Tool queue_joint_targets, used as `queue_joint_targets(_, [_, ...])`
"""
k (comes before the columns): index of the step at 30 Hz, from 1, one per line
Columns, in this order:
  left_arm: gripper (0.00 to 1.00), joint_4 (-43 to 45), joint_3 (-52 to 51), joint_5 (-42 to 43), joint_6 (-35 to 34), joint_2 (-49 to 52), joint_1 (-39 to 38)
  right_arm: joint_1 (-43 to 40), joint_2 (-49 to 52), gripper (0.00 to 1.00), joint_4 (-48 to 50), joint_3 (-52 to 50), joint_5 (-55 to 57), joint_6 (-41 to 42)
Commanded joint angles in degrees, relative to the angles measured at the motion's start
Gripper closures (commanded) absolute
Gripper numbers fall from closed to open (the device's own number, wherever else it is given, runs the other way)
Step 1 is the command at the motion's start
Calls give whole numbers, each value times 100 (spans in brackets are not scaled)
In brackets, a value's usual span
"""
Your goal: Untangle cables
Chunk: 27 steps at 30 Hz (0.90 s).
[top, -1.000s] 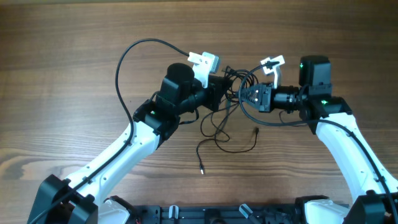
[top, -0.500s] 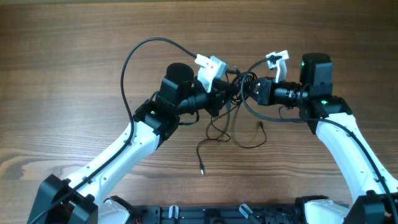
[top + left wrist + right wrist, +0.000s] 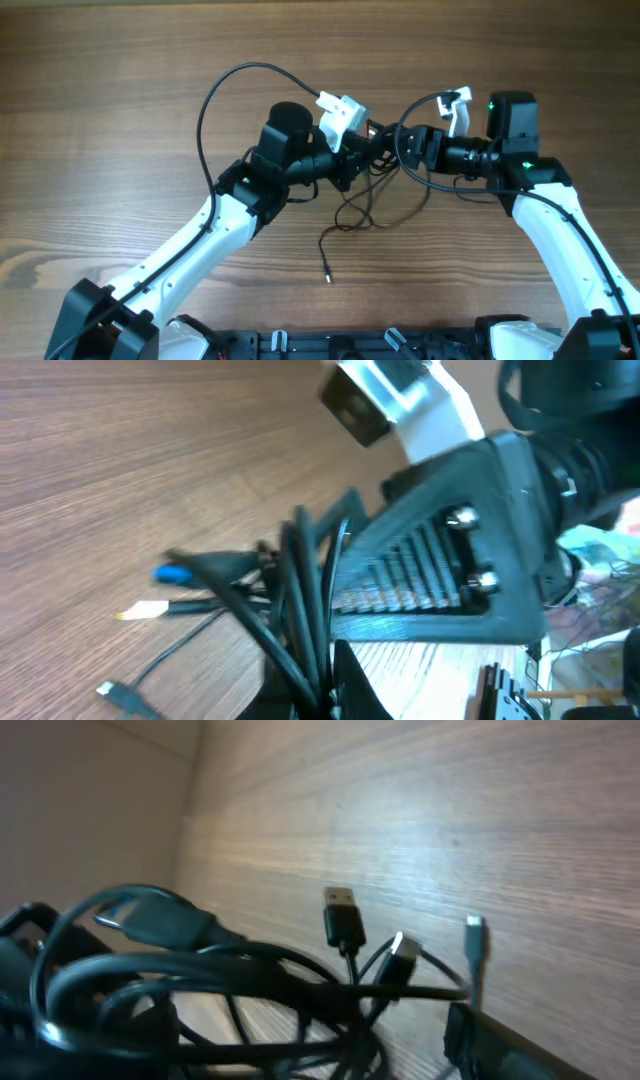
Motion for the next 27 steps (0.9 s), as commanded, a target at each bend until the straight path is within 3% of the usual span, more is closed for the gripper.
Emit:
queue_joint_targets(1, [96,44,-28,330,142,-11,444,-361,-343,9,-155,0,46,-859])
queue_joint_targets(4, [96,63,-28,1073,188,-11,579,-435,-417,7,-232,0,42,-1908])
queue_joint_targets(7, [96,61,-28,1801,444,-11,564,-433,-385,8,-208,0,-68,-2031])
queue_joint_targets(10, [96,63,-28,2017,450,-11,452,-396,-385,7,-166,0,-647,-2444])
queue_joint_targets(13, [96,72,-28,2260,592,-11,339,-326,-352,9,-144,-2,-439,-2505])
queue_joint_targets(15, [96,85,-28,2376,590,-11,273,-297,-267,20,-98,-2,-474,-2514])
queue_joint_targets(18, [96,83,-28,2371,592,-11,245,-297,-197,37,-83,-2,-1384,-3001])
queue_joint_targets(21, [96,81,-28,2312,590,-11,251,-299,-197,85,-98,-2,-1834,-3220])
queue_joint_targets(22, [95,83,-28,2282,588,-11,251,-299,-197,95,-114,-2,-1685,-3211])
queue_joint_targets(25, [80,85,-28,2105,586,-11,256,-299,-195,96,-236,-2,-922,-3018])
queue_joint_targets(27, [65,85,-28,1998,586,-11,293,-304,-195,96,-232,-2,-599,-2785])
